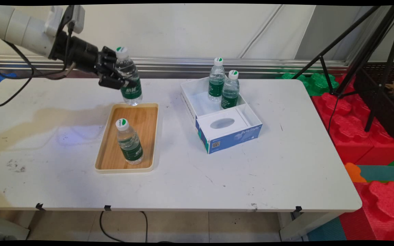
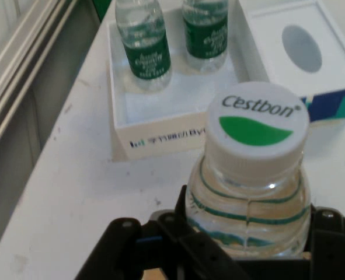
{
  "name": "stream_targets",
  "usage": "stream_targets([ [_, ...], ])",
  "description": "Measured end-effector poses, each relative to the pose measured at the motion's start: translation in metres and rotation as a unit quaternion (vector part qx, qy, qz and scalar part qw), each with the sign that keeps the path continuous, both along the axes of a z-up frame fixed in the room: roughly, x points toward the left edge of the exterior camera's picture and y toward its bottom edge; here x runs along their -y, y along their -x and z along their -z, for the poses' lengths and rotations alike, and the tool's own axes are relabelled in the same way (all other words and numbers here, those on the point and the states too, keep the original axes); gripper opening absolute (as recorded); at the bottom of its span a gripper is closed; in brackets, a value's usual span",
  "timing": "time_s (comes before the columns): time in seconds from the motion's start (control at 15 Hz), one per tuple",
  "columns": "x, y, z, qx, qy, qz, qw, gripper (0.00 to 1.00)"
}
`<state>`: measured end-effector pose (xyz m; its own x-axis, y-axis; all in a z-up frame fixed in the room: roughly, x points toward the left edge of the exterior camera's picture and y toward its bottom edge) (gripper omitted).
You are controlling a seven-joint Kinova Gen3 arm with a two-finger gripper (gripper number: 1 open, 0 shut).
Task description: Place the picked object on the tray
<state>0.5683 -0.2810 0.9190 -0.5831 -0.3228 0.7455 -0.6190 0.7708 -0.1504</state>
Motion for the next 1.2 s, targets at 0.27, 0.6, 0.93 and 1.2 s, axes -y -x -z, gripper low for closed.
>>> stream_targets([
  [0.27,0.002,-0.006,0.026,0.01,-0.012,-0.003,0.9999,0.0],
  [0.6,0.01,-0.01,0.06,0.017,-0.023,-0.001,0.9996,0.0],
  [0.93,0.023,-0.009,0.091,0.02,-0.027,0.005,0.9994,0.0],
  [1.2,0.029,-0.009,0.106,0.022,-0.027,0.007,0.9994,0.0],
])
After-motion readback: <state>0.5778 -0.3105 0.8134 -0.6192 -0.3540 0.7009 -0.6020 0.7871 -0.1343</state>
